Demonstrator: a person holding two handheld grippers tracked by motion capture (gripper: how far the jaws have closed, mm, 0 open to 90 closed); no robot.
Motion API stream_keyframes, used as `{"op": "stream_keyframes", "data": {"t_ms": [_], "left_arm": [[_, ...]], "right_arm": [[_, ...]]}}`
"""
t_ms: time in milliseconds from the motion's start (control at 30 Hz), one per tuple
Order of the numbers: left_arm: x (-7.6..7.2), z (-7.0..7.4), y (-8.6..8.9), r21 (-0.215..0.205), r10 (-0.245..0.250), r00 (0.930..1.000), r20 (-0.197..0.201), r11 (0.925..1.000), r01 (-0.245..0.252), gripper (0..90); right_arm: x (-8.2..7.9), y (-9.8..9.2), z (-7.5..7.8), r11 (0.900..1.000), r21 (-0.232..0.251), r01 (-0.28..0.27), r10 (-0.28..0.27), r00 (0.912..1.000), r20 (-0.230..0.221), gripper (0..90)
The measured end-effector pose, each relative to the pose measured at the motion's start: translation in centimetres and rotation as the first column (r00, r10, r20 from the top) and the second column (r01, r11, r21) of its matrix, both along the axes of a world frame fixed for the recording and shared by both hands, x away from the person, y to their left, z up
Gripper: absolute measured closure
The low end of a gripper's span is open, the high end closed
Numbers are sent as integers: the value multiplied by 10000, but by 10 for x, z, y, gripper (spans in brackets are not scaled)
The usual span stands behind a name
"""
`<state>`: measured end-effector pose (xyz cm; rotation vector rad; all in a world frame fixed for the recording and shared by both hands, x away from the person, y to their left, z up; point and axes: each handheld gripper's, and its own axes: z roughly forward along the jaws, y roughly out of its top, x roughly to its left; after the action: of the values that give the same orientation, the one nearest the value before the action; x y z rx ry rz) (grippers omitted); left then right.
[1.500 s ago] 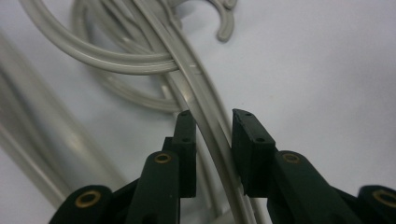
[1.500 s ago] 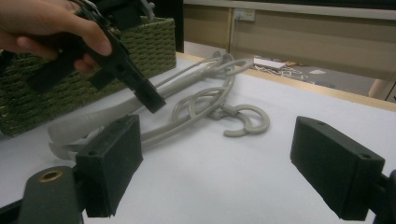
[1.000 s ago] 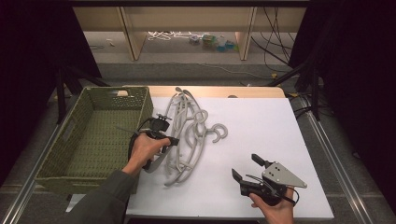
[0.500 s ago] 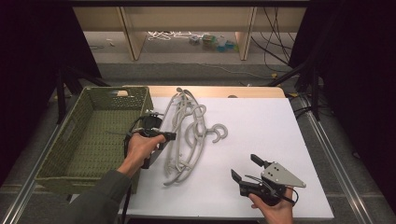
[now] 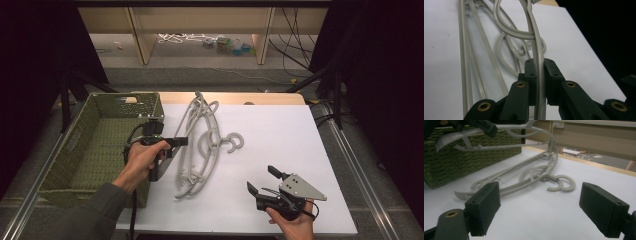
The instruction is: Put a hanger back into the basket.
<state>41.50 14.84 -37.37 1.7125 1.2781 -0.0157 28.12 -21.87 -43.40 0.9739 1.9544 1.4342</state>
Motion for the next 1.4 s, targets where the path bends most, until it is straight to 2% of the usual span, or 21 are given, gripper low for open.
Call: {"op": "stream_keyframes", "data": {"t_ms": [67, 167, 400, 467, 567, 633, 767, 867, 967, 1067, 1233, 1400], "left_arm": [[-2, 8, 4, -203, -6, 10000, 78, 9998, 8, 819], [-5, 21, 13, -399, -3, 9992, 397, 9992, 18, 819], [-12, 55, 36, -521, -157, 9949, 995, 9984, 209, 819], [-15, 62, 44, -291, -233, 9919, 1245, 9992, 272, 819], [-19, 71, 58, -169, -152, 9887, 1491, 9997, 179, 819], [-21, 75, 66, -83, -73, 9862, 1652, 9999, 88, 819], [-27, 78, 84, -44, 42, 9809, 1942, 10000, -34, 819], [-32, 77, 97, -44, 158, 9794, 2013, 9999, -152, 819], [-37, 75, 107, 154, 186, 9773, 2109, 9996, -223, 819], [-43, 71, 118, 323, 160, 9786, 2053, 9992, -232, 819], [-52, 62, 135, 453, 243, 9794, 2006, 9984, -340, 819], [-62, 57, 147, 658, 199, 9791, 2024, 9973, -339, 819]], "right_arm": [[0, 0, 0, 10000, 38, 33, -33, 10000, 60, 179], [0, 0, 0, 10000, 36, 28, -29, 10000, 49, 180], [0, 0, 0, 10000, 7, 1, -1, 10000, -48, 180], [0, 0, 0, 10000, 46, 37, -37, 10000, 55, 181], [0, 0, 0, 10000, 69, 21, -21, 10000, -26, 180], [1, 0, 0, 10000, 68, 37, -38, 10000, 78, 180], [1, 0, -1, 9999, 109, -1, 1, 10000, 17, 180], [1, 1, -1, 10000, 90, -1, 1, 10000, 41, 179], [2, 1, -2, 9999, 155, -30, 29, 10000, 46, 179], [2, 1, -2, 10000, 8, 24, -24, 10000, -55, 179], [3, 3, -4, 9999, 146, -77, 77, 10000, -1, 179], [3, 2, -3, 10000, 19, 13, -13, 10000, -42, 179]]}}
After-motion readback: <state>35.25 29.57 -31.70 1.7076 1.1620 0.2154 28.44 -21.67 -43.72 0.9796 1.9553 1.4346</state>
